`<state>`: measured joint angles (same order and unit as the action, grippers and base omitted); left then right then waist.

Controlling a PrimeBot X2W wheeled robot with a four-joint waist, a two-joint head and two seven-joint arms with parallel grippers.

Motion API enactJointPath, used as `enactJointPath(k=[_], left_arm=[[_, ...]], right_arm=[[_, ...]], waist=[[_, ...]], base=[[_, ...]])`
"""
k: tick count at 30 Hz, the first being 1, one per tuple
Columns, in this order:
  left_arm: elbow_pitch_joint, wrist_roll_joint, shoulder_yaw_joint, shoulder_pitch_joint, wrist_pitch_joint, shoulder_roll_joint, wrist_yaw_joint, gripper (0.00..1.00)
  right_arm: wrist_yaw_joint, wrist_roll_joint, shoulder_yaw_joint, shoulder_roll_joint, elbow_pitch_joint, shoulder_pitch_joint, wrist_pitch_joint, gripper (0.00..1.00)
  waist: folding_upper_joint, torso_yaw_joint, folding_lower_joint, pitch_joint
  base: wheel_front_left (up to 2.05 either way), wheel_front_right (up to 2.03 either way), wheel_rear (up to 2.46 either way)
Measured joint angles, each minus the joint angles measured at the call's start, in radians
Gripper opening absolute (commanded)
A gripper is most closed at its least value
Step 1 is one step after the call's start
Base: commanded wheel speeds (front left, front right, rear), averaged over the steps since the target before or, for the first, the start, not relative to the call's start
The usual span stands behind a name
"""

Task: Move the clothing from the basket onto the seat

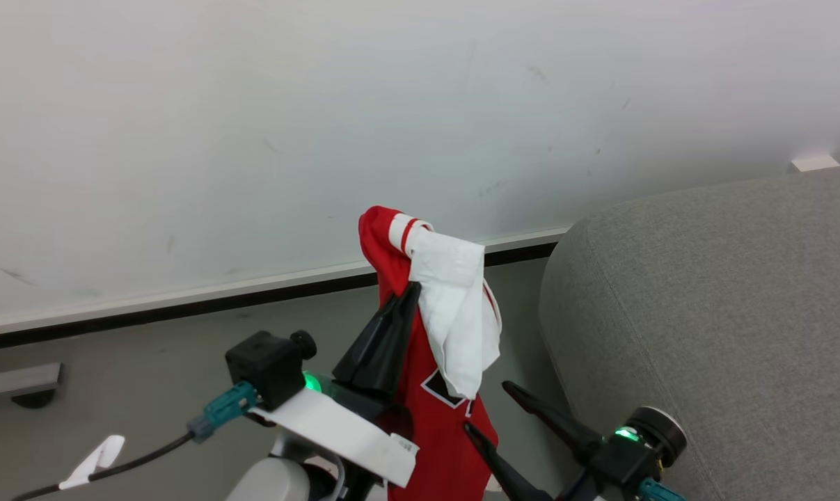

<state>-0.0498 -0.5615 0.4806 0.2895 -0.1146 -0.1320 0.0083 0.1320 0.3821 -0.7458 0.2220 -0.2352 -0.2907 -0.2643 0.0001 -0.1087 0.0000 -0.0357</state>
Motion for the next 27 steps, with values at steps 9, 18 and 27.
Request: enactJointPath(k=[9, 18, 27], left_arm=[[0.007, 0.003, 0.036, 0.016, 0.016, 0.016, -0.003, 0.00], [0.019, -0.001, 0.057, 0.034, 0.022, 0.031, -0.005, 0.00], [0.038, -0.002, 0.049, 0.034, 0.015, 0.023, 0.005, 0.00]], right_arm=[[0.000, 0.028, -0.130, -0.070, -0.156, -0.187, 0.000, 1.00], [0.000, 0.058, -0.202, -0.137, -0.304, -0.271, 0.000, 0.00], [0.000, 0.067, -0.148, -0.126, -0.268, -0.271, 0.000, 0.00]], waist=[[0.0000, 0.013, 0.0000, 0.000], [0.0000, 0.039, 0.0000, -0.007], [0.0000, 0.043, 0.0001, -0.005]], base=[[0.00, 0.00, 0.00], [0.00, 0.00, 0.00], [0.00, 0.00, 0.00]])
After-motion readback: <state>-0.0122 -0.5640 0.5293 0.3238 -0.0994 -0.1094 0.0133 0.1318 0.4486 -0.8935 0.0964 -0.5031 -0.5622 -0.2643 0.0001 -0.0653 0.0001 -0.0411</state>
